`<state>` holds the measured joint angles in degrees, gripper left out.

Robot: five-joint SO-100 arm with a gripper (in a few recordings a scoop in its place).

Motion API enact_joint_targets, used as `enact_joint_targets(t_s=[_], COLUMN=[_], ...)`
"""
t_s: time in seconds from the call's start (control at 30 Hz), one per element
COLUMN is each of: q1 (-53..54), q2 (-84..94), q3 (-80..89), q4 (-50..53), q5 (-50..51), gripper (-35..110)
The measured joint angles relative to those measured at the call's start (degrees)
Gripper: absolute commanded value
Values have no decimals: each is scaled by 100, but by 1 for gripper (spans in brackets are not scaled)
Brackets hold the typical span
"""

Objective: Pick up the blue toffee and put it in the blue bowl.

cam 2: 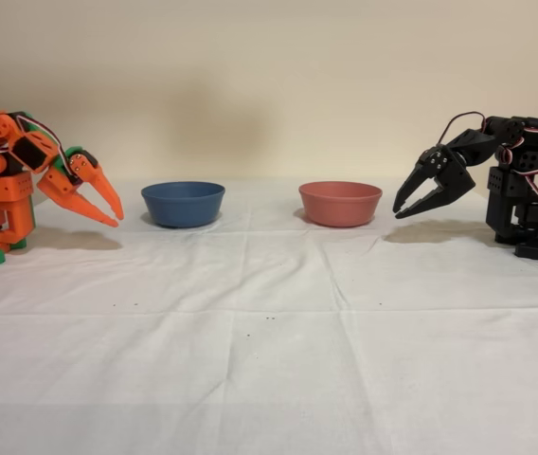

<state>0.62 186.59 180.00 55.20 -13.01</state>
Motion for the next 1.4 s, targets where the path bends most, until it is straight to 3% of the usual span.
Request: enact_joint_targets(t_s=[0.3, 0.47, 0.7, 1.4], q1=[-44, -79, -79, -70], q2=[9, 26, 35, 35], q3=[0, 0, 0, 0], q4=[562, 562, 562, 562], q5=[501, 369, 97, 97], gripper=[1, 9, 0, 0])
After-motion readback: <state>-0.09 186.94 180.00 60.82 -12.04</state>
